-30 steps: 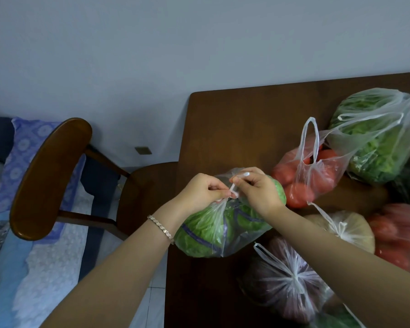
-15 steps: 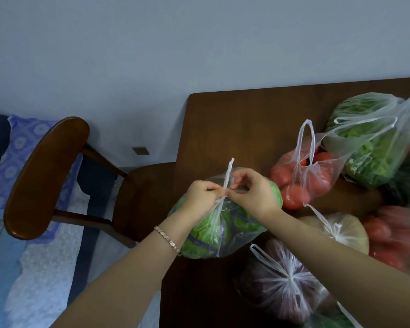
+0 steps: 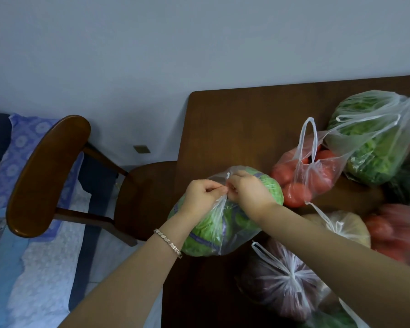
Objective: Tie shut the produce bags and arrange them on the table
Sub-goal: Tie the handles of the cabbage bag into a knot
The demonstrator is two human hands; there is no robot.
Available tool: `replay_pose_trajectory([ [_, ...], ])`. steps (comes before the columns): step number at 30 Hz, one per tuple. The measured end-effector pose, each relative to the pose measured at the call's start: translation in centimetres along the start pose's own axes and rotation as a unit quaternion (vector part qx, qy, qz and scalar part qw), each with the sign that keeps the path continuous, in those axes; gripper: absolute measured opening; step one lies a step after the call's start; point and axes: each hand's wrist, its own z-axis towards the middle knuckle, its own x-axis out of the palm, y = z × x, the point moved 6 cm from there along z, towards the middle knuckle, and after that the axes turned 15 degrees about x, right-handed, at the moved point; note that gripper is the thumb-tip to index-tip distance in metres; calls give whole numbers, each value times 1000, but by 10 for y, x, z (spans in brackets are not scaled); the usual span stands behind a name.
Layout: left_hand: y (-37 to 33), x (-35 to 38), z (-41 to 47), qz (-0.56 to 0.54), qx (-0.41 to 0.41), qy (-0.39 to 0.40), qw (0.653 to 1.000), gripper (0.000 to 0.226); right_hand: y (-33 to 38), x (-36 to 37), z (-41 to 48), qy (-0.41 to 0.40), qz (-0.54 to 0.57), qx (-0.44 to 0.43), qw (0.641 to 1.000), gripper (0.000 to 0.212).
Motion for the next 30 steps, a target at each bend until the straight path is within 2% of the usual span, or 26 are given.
replay_pose_trajectory([
  [6,-14,-1,-11,98,151,-53,982,8,-12,-14,-8,-29,178,46,983,6],
  [8,-17,0,-12,128,186,-55,973,8,-15,-17,-9,-20,233,60,970,14],
  [10,-18,0,-13,148,206,-56,966,9,-15,-17,-8,7,284,82,955,26],
  [12,-19,-1,-12,158,220,-61,961,9,-14,-17,-6,45,335,113,934,26],
  [15,-21,0,-13,160,235,-68,956,10,-14,-16,-3,152,384,142,900,22],
  [17,-17,1,-12,147,224,-70,961,9,-14,-18,-3,206,354,121,904,15],
  [18,-14,1,-11,136,207,-67,966,9,-12,-18,-3,210,321,98,918,13],
  [21,-3,3,-3,97,139,-27,985,11,-4,-18,-6,114,175,21,978,19],
  [23,2,5,0,90,112,3,990,13,0,-16,-12,31,90,-53,994,19],
  [27,5,4,0,90,107,-1,990,12,0,-10,-19,-14,-29,-116,993,15],
  [30,5,2,-3,90,117,-11,989,9,6,-15,-25,-61,-106,-181,976,9],
])
